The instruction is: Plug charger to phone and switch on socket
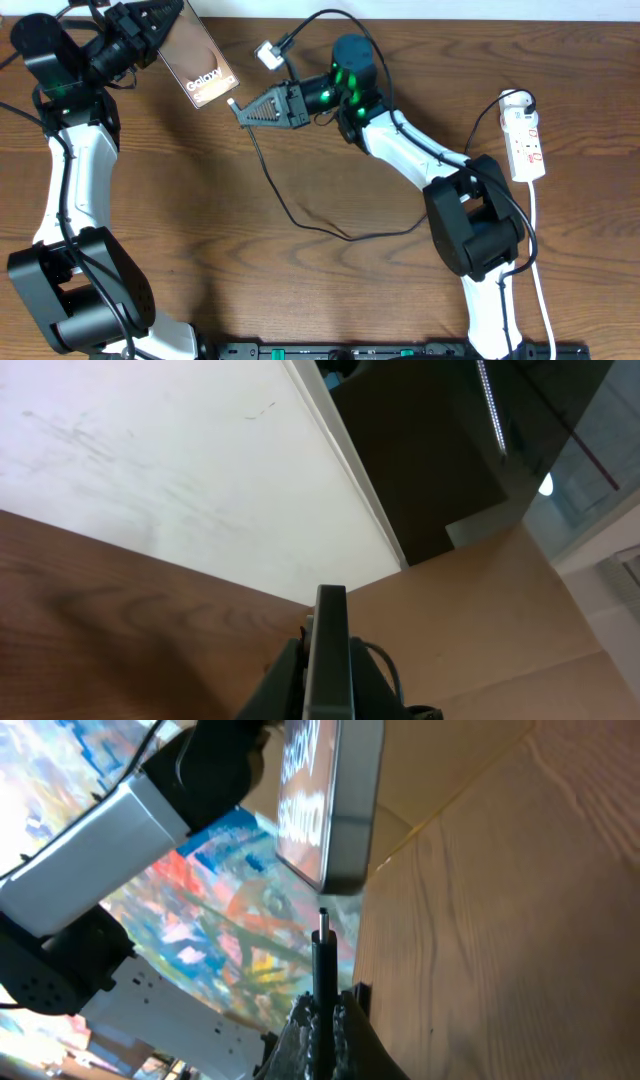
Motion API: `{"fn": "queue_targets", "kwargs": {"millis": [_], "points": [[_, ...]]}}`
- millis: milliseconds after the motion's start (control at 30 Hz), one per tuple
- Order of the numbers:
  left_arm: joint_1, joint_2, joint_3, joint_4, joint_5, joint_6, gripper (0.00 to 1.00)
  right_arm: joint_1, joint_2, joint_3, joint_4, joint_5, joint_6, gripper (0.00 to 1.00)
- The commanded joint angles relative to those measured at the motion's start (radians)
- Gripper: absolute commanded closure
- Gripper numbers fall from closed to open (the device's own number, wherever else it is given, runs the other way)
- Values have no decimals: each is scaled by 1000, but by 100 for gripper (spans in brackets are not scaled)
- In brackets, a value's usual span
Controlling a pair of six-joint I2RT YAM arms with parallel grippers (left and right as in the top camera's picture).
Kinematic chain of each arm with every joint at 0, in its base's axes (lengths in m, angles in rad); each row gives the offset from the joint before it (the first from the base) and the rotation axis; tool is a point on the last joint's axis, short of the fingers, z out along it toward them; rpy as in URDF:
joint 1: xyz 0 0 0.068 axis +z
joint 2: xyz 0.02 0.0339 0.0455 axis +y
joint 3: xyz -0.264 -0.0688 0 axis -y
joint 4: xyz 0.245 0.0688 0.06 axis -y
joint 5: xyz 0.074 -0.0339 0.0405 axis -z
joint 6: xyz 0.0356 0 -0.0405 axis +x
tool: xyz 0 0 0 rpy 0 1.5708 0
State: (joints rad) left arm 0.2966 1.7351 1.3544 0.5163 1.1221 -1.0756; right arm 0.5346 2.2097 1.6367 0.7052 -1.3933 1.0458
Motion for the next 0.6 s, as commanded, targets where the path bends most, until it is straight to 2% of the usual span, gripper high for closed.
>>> {"fn": "queue_targets", "kwargs": {"millis": [0, 567], "points": [[1, -22, 24, 9, -6, 2, 92, -4, -6, 3, 48, 15, 57, 99], [-1, -22, 24, 9, -5, 0, 93, 19, -6, 3, 58, 11, 64, 99]]}}
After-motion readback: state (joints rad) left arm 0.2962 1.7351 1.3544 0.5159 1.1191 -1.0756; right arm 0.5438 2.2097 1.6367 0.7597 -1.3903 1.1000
